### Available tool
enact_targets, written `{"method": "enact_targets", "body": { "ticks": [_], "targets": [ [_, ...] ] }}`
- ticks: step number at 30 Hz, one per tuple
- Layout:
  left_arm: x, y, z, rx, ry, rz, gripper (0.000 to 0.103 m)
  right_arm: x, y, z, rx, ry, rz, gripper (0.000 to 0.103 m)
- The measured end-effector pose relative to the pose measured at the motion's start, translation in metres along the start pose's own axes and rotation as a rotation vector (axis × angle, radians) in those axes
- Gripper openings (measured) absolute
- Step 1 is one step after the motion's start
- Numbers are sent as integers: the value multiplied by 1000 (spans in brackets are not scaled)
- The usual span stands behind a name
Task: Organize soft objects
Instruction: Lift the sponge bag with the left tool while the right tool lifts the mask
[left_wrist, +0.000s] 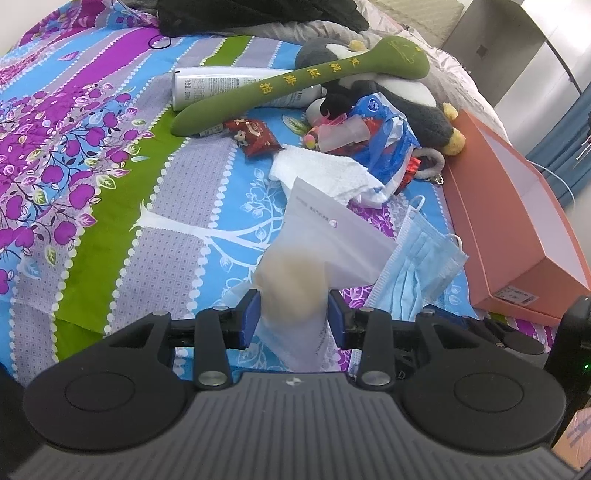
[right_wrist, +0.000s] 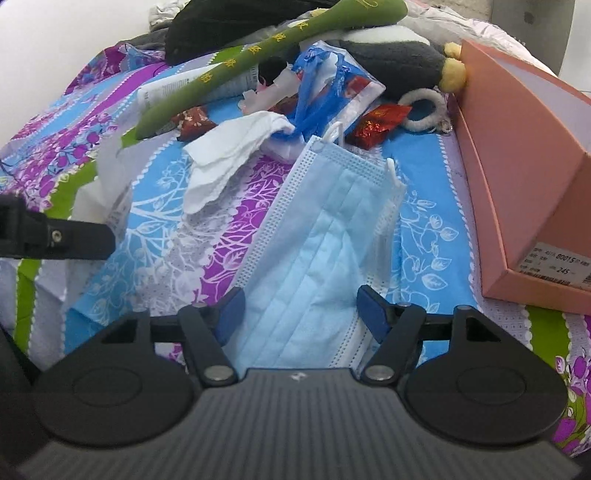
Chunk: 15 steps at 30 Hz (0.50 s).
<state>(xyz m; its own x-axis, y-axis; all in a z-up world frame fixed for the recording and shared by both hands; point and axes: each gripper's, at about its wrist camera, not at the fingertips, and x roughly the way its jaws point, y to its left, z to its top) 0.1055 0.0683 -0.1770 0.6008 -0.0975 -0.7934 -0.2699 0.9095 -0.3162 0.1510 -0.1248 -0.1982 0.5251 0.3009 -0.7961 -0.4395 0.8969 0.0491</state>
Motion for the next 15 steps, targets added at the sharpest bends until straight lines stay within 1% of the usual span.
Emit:
{"method": "enact_targets", "body": {
  "ticks": [1,2,3,4,5,6,9,10,15],
  "targets": [
    [1,0,0,-1,0,-1,44,0,0,0,0,-1,-2,63],
    [1,-1,0,0,0,-2,44,-1,-2,1,7,-1,-3,61],
    [1,-1,1,2,0,-3,44,-2,-2,1,12,-1,-10,51],
    [1,-1,1,4,-1,-4,44,-4,-3,1,12,-2,-15,37],
    [1,-2,0,6,-1,-5,44,-4,-3,1,11,-2,-19,32],
    [1,-2,0,7,-2,-5,44,-5,-3,1,11,1,-19,22],
    [0,-3,0,7,-1,-4,44,-7,-4,1,19,3,-17,12],
    [0,-3,0,7,-3,-4,44,-8,-5,1,26,1,-14,11],
    [-5,-5,1,16,-13,2,44,-17,-14,2,81,12,25,7]
  ]
}}
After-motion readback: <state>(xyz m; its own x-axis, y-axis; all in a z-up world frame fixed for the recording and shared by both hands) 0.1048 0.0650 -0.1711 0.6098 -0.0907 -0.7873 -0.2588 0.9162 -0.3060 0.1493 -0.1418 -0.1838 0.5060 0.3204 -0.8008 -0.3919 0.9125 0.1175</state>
